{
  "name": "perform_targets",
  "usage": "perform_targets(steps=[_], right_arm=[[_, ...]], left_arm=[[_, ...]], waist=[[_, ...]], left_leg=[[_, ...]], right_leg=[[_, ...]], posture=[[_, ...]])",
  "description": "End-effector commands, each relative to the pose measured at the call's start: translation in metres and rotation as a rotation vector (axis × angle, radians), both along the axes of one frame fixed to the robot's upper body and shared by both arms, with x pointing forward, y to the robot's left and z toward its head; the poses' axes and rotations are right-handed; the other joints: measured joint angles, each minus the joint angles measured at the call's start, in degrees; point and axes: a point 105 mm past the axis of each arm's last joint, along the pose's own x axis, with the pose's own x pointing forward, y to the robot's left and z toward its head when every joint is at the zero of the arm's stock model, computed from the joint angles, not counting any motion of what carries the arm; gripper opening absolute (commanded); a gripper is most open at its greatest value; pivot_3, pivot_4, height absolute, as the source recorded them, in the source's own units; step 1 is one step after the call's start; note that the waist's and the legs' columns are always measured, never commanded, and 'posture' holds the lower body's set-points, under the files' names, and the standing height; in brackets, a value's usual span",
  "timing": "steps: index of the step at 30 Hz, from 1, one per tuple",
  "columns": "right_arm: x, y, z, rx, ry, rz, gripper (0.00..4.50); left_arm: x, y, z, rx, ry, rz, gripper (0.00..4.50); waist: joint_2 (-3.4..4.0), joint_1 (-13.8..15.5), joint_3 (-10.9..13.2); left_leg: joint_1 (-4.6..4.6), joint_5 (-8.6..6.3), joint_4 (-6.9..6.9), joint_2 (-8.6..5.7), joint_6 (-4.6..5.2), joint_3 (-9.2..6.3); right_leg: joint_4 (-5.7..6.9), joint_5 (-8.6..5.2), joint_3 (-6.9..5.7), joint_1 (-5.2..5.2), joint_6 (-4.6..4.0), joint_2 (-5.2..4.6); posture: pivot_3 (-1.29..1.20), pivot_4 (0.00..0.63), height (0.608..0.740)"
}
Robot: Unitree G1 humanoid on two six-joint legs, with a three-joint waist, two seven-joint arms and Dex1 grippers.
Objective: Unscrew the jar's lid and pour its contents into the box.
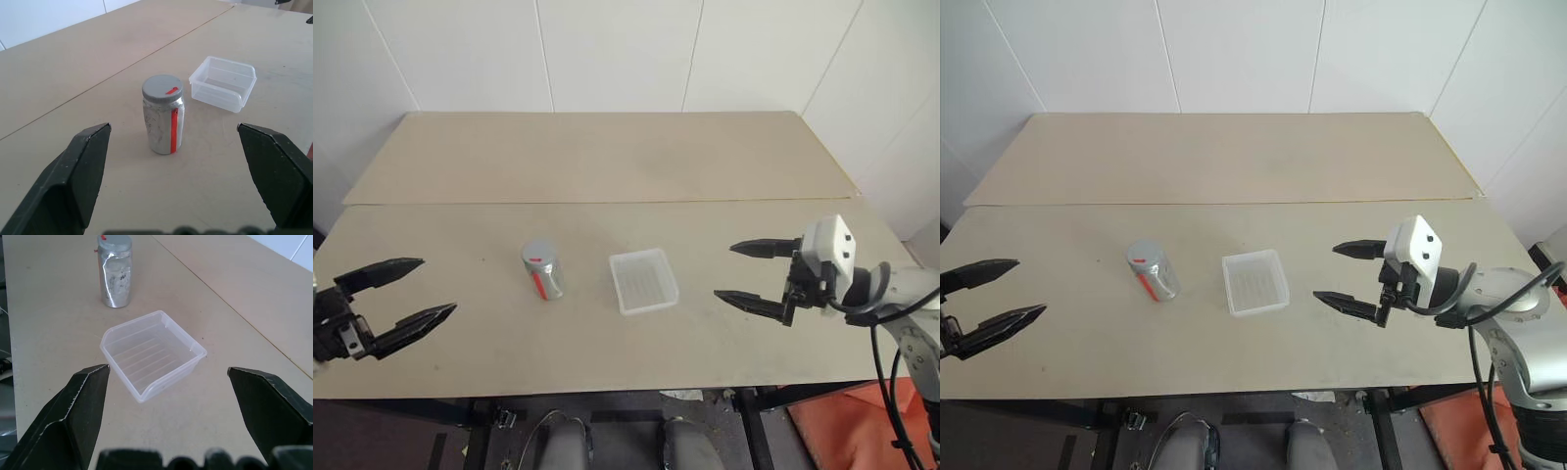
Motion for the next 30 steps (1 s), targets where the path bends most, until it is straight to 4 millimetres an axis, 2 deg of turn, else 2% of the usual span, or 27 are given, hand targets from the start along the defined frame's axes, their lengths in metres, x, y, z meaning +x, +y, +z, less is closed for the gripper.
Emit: perform_targets(steps=[1,8,14,24,27,30], right_arm=[[-0.003,0.007,0.005,0.007,-0.057,0.026,4.5],[-0.006,0.014,0.005,0.009,-0.066,0.068,4.5],[0.001,0.015,0.011,-0.035,-0.069,0.095,4.5],[0.006,0.013,0.035,-0.064,-0.057,0.215,4.5],[0.006,0.014,0.038,-0.087,-0.049,0.252,4.5],[0.005,0.015,0.039,-0.1,-0.048,0.281,4.5]], left_arm=[[-0.001,0.002,0.009,0.027,-0.038,0.018,4.48],[0.005,-0.004,0.004,-0.018,-0.046,0.044,4.48],[0.009,-0.024,-0.022,-0.079,-0.01,0.074,4.48],[0.036,-0.058,-0.054,-0.169,-0.073,0.244,4.48],[0.05,-0.063,-0.066,-0.186,-0.101,0.321,4.48],[0.056,-0.068,-0.071,-0.205,-0.104,0.324,4.48]], waist=[[0.0,0.0,0.0],[0.0,-0.1,0.0],[0.0,-0.2,0.0],[0.0,0.0,0.0],[0.0,0.1,0.0],[-0.01,0.0,0.0]], left_leg=[[-0.01,0.0,0.0,0.0,0.0,0.0],[0.01,0.0,-0.01,0.0,0.0,0.0],[0.02,0.0,0.01,0.0,0.0,0.0],[0.02,0.0,0.05,-0.04,0.0,-0.04],[0.04,0.0,0.05,-0.05,0.0,-0.05],[0.01,0.0,0.05,-0.05,0.0,-0.07]], right_leg=[[0.0,0.0,0.0,-0.02,0.0,0.0],[0.02,0.0,0.01,-0.01,-0.01,0.0],[0.03,0.02,0.02,0.02,-0.02,0.0],[0.05,0.04,0.03,0.05,-0.04,0.0],[0.02,0.05,0.02,0.11,-0.04,0.0],[0.05,0.06,0.02,0.07,-0.05,0.01]], posture=[[0.0,0.15,0.74],[0.0,0.15,0.74],[0.0,0.15,0.74],[0.0,0.15,0.74],[0.0,0.15,0.74],[0.0,0.15,0.74]])
